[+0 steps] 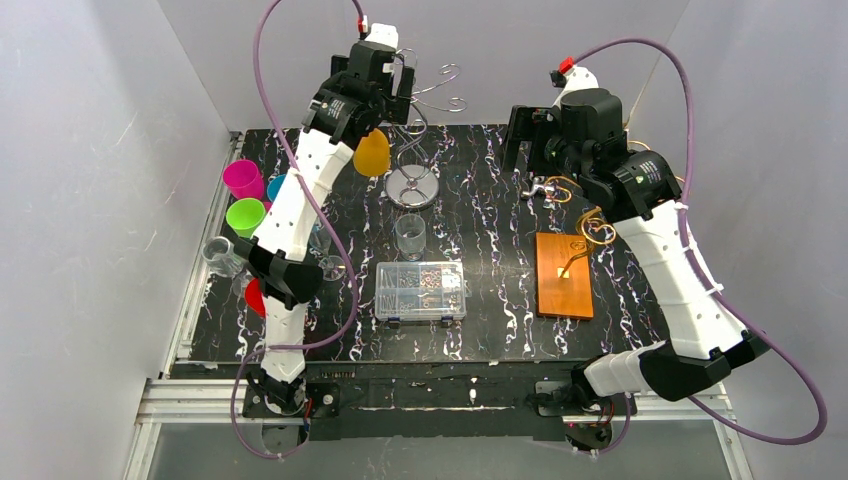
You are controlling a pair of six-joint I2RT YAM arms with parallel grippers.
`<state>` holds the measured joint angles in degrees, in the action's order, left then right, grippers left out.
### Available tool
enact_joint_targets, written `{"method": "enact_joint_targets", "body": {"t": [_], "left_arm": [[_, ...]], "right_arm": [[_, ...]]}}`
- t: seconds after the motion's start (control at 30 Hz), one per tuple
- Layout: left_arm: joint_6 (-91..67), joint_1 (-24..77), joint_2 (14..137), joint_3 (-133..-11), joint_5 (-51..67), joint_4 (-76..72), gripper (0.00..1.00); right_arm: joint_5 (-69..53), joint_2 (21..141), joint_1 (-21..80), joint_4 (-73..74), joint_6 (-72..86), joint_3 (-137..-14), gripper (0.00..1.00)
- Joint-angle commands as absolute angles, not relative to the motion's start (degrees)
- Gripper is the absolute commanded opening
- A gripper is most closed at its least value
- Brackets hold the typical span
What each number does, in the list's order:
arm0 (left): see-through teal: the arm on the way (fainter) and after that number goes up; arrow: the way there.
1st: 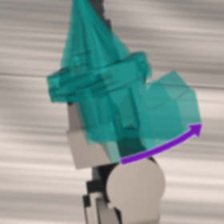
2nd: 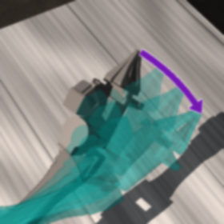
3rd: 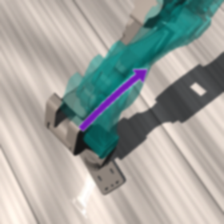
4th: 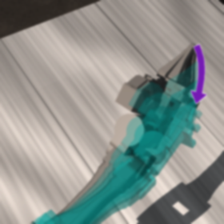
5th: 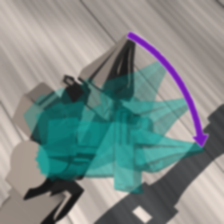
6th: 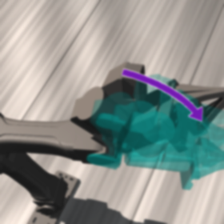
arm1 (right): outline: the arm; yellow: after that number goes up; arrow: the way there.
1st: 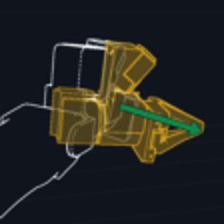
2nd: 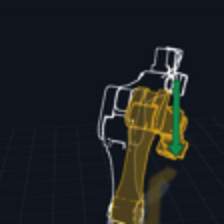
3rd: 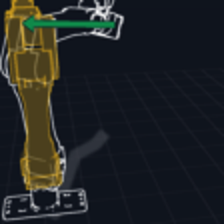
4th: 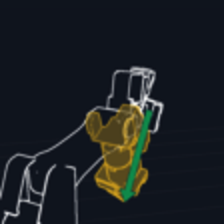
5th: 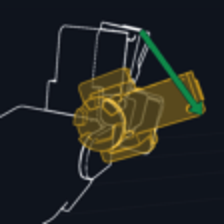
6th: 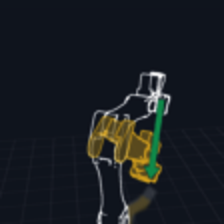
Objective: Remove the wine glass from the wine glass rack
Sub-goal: Pick up the wine glass from the wine rack.
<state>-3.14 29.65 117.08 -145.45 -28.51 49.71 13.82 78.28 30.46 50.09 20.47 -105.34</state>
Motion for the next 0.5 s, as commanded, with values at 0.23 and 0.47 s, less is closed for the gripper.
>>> {"method": "enact_joint_targets", "body": {"t": [0.23,0.47], "left_arm": [[-3.5,28.6,117.1,-145.5,-27.7,49.7,0.91],[-4.6,28.4,117.5,-145.5,-26.1,50.7,0.88]], "right_arm": [[14.9,78.0,30.7,48.6,19.6,-107.3,1.0],[15.0,78.0,30.7,48.3,19.5,-106.9,1.0]]}}
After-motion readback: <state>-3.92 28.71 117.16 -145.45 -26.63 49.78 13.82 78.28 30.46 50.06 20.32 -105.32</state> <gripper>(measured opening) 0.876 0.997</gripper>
